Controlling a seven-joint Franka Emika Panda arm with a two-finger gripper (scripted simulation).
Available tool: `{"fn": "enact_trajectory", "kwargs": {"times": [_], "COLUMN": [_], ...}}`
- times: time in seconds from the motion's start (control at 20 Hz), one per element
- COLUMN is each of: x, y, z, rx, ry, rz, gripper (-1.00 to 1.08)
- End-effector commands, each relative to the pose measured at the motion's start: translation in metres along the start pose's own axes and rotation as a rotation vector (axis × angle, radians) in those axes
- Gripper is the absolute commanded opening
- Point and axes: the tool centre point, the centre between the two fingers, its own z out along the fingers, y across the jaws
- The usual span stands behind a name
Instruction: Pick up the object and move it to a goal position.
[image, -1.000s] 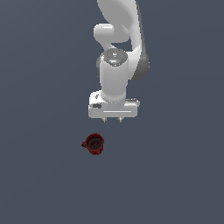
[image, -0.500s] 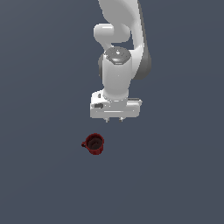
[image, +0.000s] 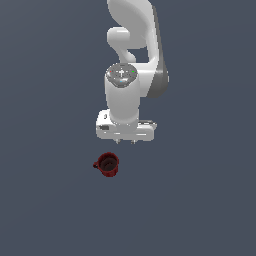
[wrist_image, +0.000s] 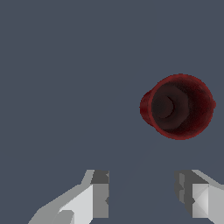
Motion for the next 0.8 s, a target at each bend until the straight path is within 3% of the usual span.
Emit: {"fn": "enact_trajectory", "kwargs": {"times": [0.0, 0.75], "x": [0.005, 0.035], "y": [0.007, 0.059], "z": [0.004, 0.039], "rx": [0.016, 0.168], "ry": [-0.027, -0.250], "rz": [0.050, 0.419], "gripper": [0.28, 0.28]}}
